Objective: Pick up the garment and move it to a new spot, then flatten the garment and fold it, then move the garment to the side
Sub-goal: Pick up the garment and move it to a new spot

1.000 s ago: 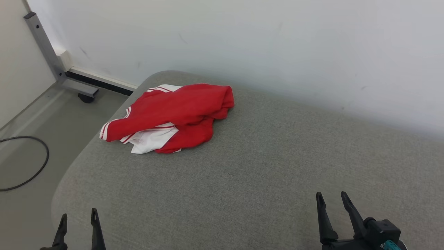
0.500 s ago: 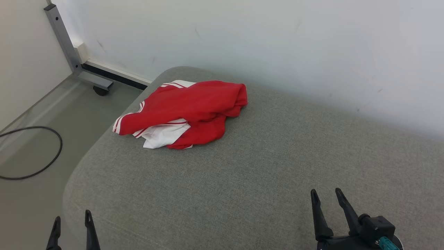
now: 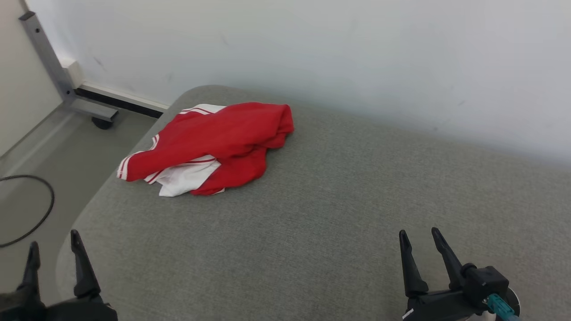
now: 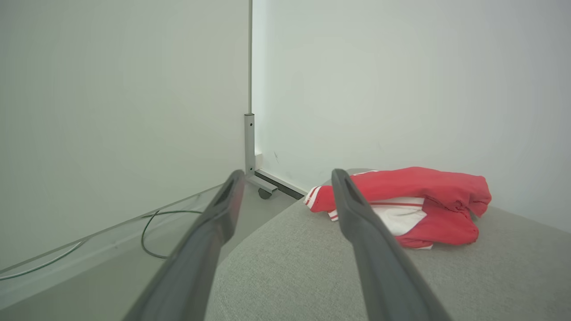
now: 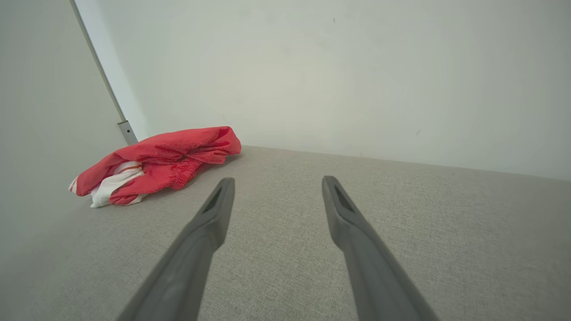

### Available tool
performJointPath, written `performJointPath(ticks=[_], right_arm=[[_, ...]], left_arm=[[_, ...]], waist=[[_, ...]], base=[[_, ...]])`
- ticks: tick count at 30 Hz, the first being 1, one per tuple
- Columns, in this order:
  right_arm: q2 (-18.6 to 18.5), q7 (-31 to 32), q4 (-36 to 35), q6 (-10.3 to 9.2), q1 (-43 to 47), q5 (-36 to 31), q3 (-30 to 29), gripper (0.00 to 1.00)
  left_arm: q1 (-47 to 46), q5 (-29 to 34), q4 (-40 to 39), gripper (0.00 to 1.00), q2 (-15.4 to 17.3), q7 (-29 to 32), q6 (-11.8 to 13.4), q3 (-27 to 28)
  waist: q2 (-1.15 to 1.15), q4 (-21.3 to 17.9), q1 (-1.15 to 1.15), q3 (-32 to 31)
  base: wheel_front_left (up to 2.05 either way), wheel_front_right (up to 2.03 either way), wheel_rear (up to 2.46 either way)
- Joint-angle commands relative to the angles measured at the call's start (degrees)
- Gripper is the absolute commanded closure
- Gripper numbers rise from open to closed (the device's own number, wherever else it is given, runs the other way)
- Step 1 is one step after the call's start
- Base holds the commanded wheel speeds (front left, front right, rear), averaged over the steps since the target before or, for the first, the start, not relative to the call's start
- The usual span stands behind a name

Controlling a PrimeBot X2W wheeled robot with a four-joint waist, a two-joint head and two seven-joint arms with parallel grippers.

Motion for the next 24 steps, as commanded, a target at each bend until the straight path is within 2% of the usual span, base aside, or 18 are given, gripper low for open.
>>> performJointPath(ticks=[1, 8, 9, 17, 24], right_arm=[[0.0, 0.0, -0.3, -0.13, -0.7, -0.4, 0.2, 0.0], [0.0, 0.0, -2.2, -0.12, -3.5, -1.8, 0.1, 0.0], [0.0, 0.0, -2.2, -0.12, -3.5, -1.8, 0.1, 0.0], [0.0, 0.0, -5.3, -0.12, -7.1, -1.6, 0.4, 0.0], [0.0, 0.0, -7.3, -0.12, -8.6, 0.0, 1.3, 0.0]], left_arm=[[-1.8, -0.6, 0.5, 0.0, 0.7, -0.4, -0.3, 0.5], [-11.2, -3.4, 2.8, 0.0, 4.1, -0.7, -2.1, 3.2], [-11.2, -3.4, 2.8, 0.0, 4.1, -0.7, -2.1, 3.2], [-24.0, -6.6, 8.0, 0.0, 8.8, 0.8, -4.0, 4.9], [-30.5, -8.4, 14.9, 0.0, 13.4, 2.2, -5.7, 5.9]], waist=[[0.0, -4.9, 0.0, 2.9], [0.0, -13.4, 0.0, 8.9], [0.0, -13.4, 0.0, 8.9], [0.0, -21.1, 0.0, 17.1], [0.0, -25.8, 0.0, 20.4]], base=[[0.0, 0.0, 0.0], [0.0, 0.0, 0.0], [0.0, 0.0, 0.0], [0.0, 0.0, 0.0], [0.0, 0.0, 0.0]])
